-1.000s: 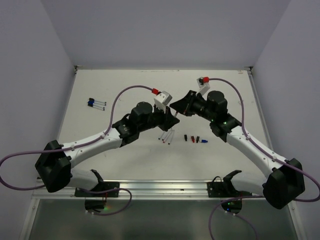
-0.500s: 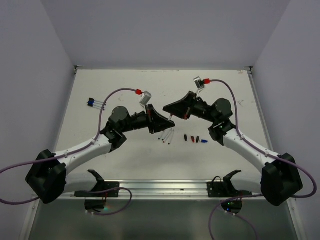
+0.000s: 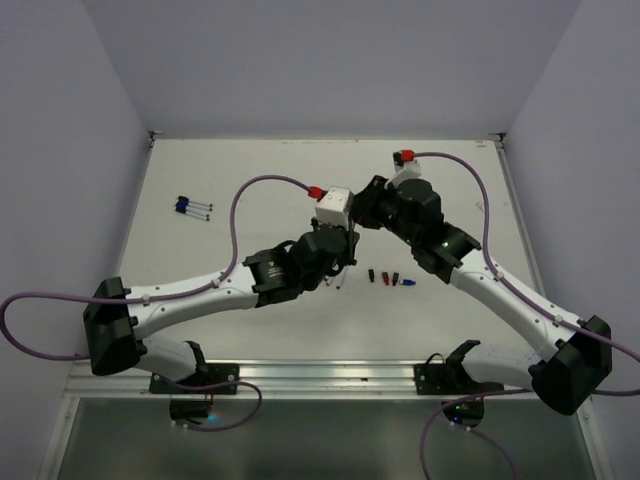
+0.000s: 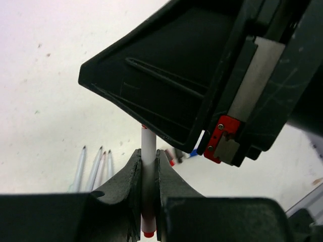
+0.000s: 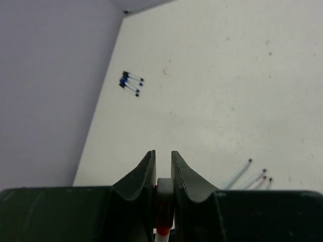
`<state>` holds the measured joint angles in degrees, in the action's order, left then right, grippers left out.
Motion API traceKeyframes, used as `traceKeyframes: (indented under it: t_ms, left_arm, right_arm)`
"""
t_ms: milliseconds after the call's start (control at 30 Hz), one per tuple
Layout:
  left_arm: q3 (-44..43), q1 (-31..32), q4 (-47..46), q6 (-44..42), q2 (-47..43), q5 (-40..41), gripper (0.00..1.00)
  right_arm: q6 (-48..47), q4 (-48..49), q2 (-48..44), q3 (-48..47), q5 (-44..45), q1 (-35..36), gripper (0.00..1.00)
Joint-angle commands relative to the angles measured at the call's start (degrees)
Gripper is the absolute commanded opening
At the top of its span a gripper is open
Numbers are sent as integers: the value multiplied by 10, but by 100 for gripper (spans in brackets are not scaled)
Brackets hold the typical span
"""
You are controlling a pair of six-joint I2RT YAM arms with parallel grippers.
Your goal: Open the pen caps
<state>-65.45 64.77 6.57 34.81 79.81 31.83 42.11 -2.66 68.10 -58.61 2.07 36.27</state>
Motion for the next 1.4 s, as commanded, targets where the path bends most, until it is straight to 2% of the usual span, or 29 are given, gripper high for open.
traceKeyframes:
  t_ms: [0, 67, 100, 167, 233, 267, 333, 367, 400, 467, 500, 533, 567, 633, 667, 767, 833, 867, 933, 967, 1000, 1033, 1067, 1100, 1200, 1367]
  left_arm:
    - [29, 34, 52, -59, -16, 42, 0]
    - [86, 35, -6, -87, -44, 0, 0]
    - [105, 33, -55, -106, -77, -52, 0]
    - [149, 26, -111, -121, -110, -65, 0]
    - [170, 23, -129, -135, -148, -75, 0]
    - [190, 23, -149, -146, -160, -79, 0]
    - [209, 23, -172, -155, -188, -115, 0]
    - [232, 23, -205, -156, -207, -136, 0]
    - [244, 21, -221, -156, -217, -200, 0]
    - [277, 13, -270, -148, -237, -243, 0]
    - [284, 5, -283, -136, -250, -315, 0]
    - [293, -13, -300, -126, -258, -346, 0]
    - [319, -20, -346, -106, -267, -380, 0]
    - [335, -56, -379, -77, -286, -466, 0]
    - [356, -70, -426, -43, -289, -498, 0]
    - [378, -105, -499, 20, -287, -555, 0]
    - [365, -108, -516, 31, -264, -573, 0]
    - [358, -108, -495, 22, -253, -571, 0]
    - [322, -107, -391, -9, -251, -495, 0]
    - [269, -107, -250, -51, -238, -444, 0]
    - [239, -107, -180, -66, -225, -335, 0]
    - [211, -112, -122, -76, -209, -288, 0]
    - [172, -119, -25, -84, -178, -246, 0]
    - [142, -126, 15, -84, -162, -155, 0]
    - [119, -133, 95, -88, -111, -52, 0]
    - [121, -142, 78, -108, -35, -38, 0]
  right_arm:
    - [-71, -83, 14, -8, 165, -1, 0]
    - [-71, -70, 9, -1, 155, -2, 0]
    - [-70, -66, 10, -2, 143, -11, 0]
    - [-56, -62, 14, -6, 115, -19, 0]
    - [-38, -54, 15, -5, 81, -43, 0]
    - [-9, -27, 17, 0, 19, -58, 0]
    - [28, 7, 19, 19, -34, -102, 0]
    - [54, 59, 20, 27, -90, -124, 0]
    - [68, 89, 19, 45, -110, -131, 0]
    - [104, 183, 19, 64, -158, -146, 0]
    - [112, 220, 20, 84, -196, -152, 0]
    - [121, 260, 22, 96, -214, -153, 0]
    - [133, 345, 24, 109, -230, -153, 0]
    - [141, 395, 32, 133, -271, -153, 0]
    - [160, 466, 36, 141, -287, -154, 0]
    - [190, 559, 55, 158, -316, -154, 0]
    - [190, 553, 56, 153, -314, -154, 0]
    - [175, 514, 53, 149, -310, -154, 0]
    - [129, 408, 29, 117, -282, -154, 0]
    - [43, 224, 21, 92, -216, -154, 0]
    - [7, 134, 20, 33, -179, -153, 0]
    - [-17, 60, 25, 7, -159, -154, 0]
    - [-66, -59, 39, -18, -113, -155, 0]
    - [-100, -118, 45, -64, -83, -156, 0]
    - [-134, -261, 60, -100, 11, -155, 0]
    - [-161, -383, 79, -97, 84, -156, 0]
